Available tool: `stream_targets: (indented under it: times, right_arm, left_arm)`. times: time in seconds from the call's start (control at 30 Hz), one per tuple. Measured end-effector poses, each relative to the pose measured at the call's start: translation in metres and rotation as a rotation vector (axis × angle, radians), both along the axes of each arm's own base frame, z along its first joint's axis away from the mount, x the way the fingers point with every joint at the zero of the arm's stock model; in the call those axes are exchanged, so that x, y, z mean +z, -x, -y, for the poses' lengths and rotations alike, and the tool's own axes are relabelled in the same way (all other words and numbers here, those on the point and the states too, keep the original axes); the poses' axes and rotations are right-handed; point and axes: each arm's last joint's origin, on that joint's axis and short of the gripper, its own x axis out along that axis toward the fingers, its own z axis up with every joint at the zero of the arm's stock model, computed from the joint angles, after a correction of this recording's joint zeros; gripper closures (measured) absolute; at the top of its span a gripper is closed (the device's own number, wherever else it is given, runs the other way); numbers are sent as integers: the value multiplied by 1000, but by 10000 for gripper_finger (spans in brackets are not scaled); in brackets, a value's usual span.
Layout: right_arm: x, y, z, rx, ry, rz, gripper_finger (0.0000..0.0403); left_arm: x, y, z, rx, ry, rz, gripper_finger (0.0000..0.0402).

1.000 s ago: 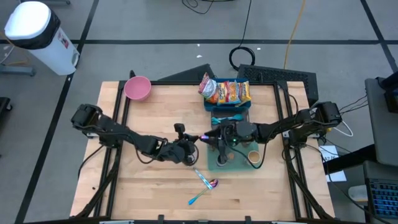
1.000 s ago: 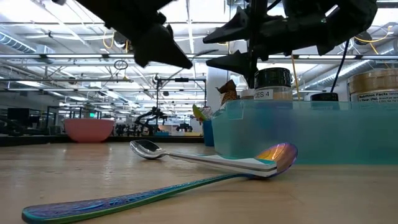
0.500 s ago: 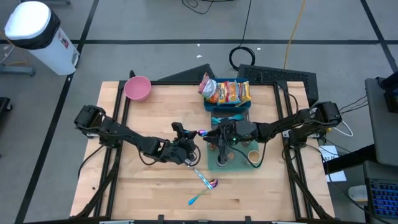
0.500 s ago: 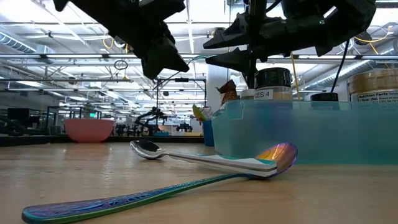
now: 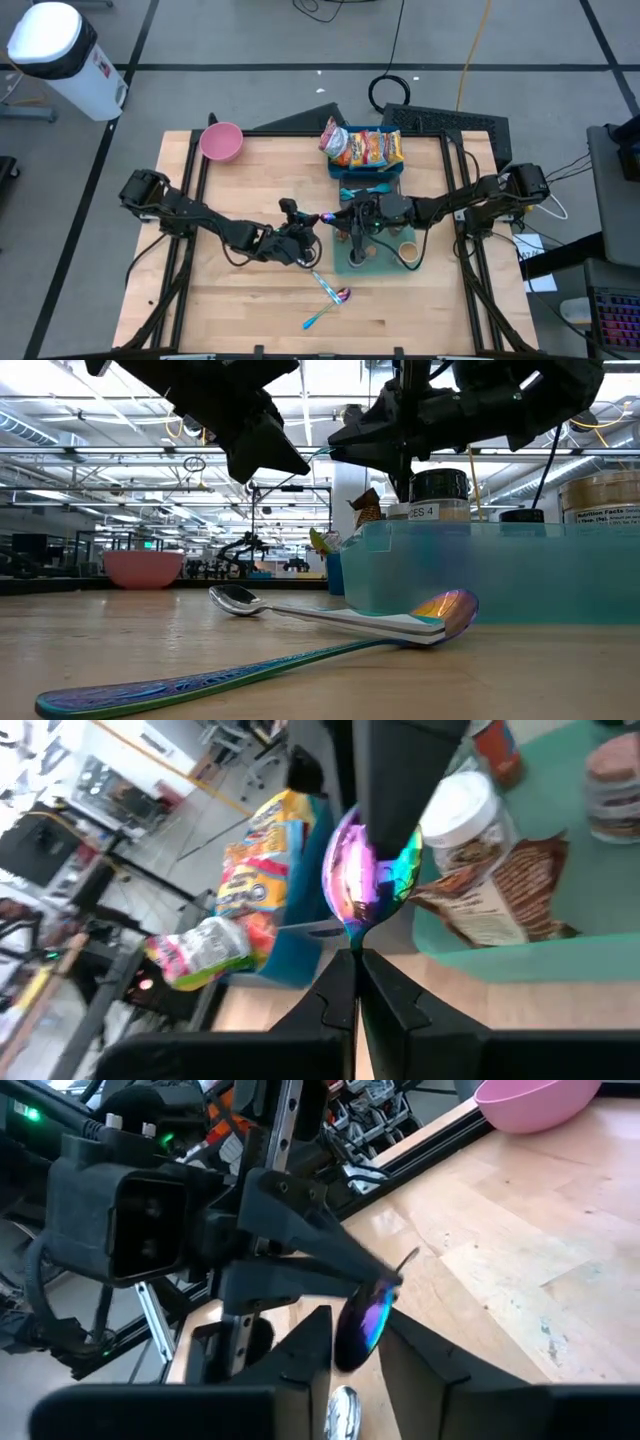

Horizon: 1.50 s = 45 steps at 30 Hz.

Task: Pick & Place Food Item
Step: Put the left purple spoon into the black bin

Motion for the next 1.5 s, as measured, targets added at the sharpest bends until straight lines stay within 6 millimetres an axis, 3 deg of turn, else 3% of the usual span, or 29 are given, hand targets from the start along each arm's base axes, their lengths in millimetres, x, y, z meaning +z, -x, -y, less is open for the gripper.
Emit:
stream_targets:
  times: [0.2, 0.33, 0.47, 0.7, 0.93, 1.13, 1.37, 1.5]
  right_arm:
    - [0, 0, 0, 16, 63, -1, 393]
    - [1, 1, -1, 38, 92, -1, 399]
    - [12, 10, -1, 72, 123, -25, 401]
    - [45, 45, 2, -26, 240, -95, 402]
    - [68, 100, 16, -197, 201, -220, 402]
    - [50, 120, 25, -239, 98, -270, 402]
    - [9, 116, 48, -230, -37, -342, 402]
    - [2, 110, 58, -210, -60, -309, 394]
  left_arm:
    - [0, -1, 1, -34, 12, -11, 386]
    - [0, 0, 3, -42, 18, -7, 386]
    - [4, 3, 10, -51, 56, 30, 354]
    - [22, 13, 19, -51, 172, 143, 245]
    - [17, 16, 23, -119, 242, 79, 173]
    - [10, 12, 10, -85, 325, 54, 159]
    - [9, 7, -7, -56, 414, 66, 158]
    - [9, 5, -12, -76, 467, 58, 158]
